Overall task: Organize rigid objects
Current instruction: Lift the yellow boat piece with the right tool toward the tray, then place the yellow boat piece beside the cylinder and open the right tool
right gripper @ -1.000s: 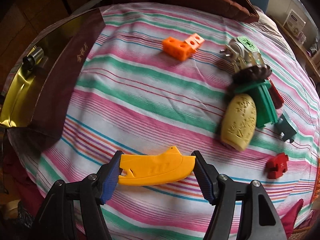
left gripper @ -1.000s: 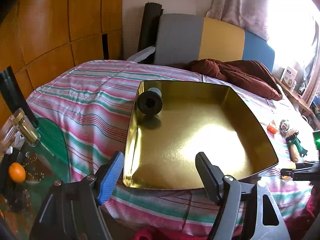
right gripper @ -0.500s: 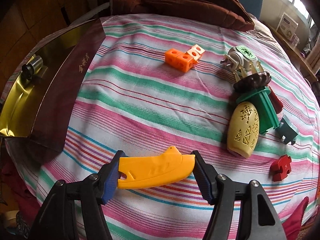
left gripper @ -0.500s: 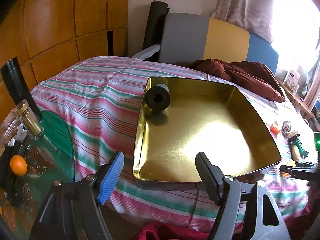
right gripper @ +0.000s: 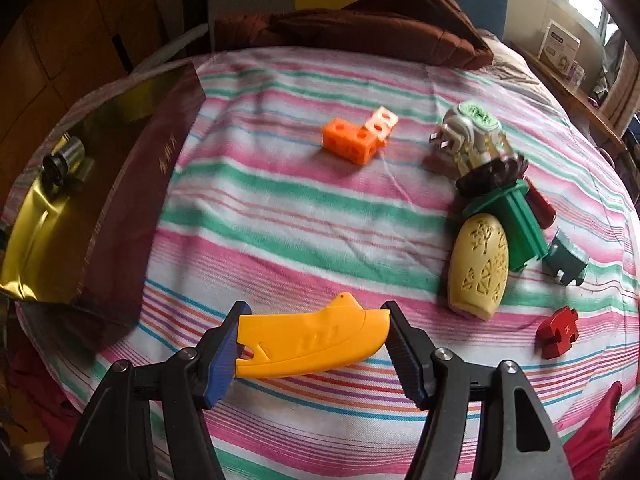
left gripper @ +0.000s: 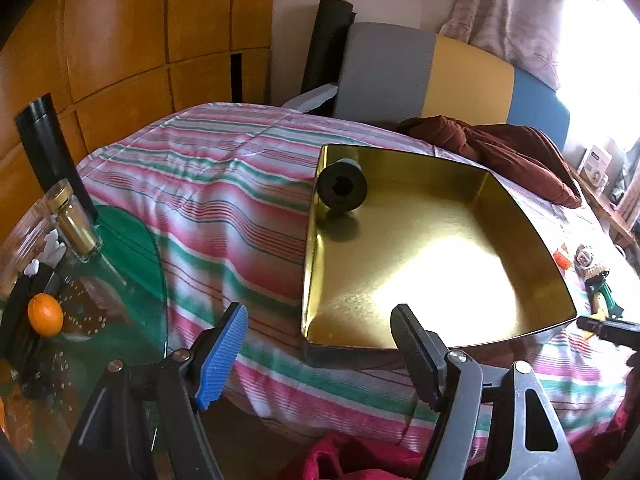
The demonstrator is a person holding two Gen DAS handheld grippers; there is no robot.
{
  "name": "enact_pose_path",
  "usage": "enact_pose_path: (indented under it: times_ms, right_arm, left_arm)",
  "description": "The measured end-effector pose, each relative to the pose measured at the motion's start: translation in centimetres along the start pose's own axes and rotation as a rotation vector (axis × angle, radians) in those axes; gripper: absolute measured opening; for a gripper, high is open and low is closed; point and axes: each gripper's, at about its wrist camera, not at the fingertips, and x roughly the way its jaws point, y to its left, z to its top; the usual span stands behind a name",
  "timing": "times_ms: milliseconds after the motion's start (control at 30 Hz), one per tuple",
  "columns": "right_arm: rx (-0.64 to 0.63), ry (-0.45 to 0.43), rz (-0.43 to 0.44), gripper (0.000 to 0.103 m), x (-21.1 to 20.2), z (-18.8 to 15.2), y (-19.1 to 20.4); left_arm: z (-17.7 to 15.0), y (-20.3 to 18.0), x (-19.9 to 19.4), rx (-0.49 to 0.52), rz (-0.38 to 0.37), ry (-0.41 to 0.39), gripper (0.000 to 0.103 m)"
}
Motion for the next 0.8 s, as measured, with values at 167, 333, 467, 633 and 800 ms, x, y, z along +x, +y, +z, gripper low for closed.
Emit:
enact_pose_path:
  times_ms: [167,333,467,633,800]
  right_arm:
    - [0.004,-0.060,0.076,0.067,-2.5,1.7,1.2]
    - [-0.100,-0.122,0.147,0.067,-4.7,3.6,5.8]
    - [-0.181,-0.127,0.223,0.067,-5.1,4.7,10.0]
    - [-0.265,-0.071,0.308,0.067,-3.6,5.3,16.0]
    - [-0.332,0.006,0.330,0.067,-0.8,6.4,21.5]
  left_arm:
    - [-0.1,0.4,0.1,-0.009,0.008,0.004,0.075]
    - [-0.1,0.9,0.1,-0.019,0.012,0.004,0.075]
    - [-0.1,1.6,-0.1,-0.041,0.020,0.005,0.075]
    - [-0.2,2.8,-0.7,-0.063,0.040,0.000,0.074]
    - [-0.4,4.2,-0.8,-0.094,0.056,0.004,0.074]
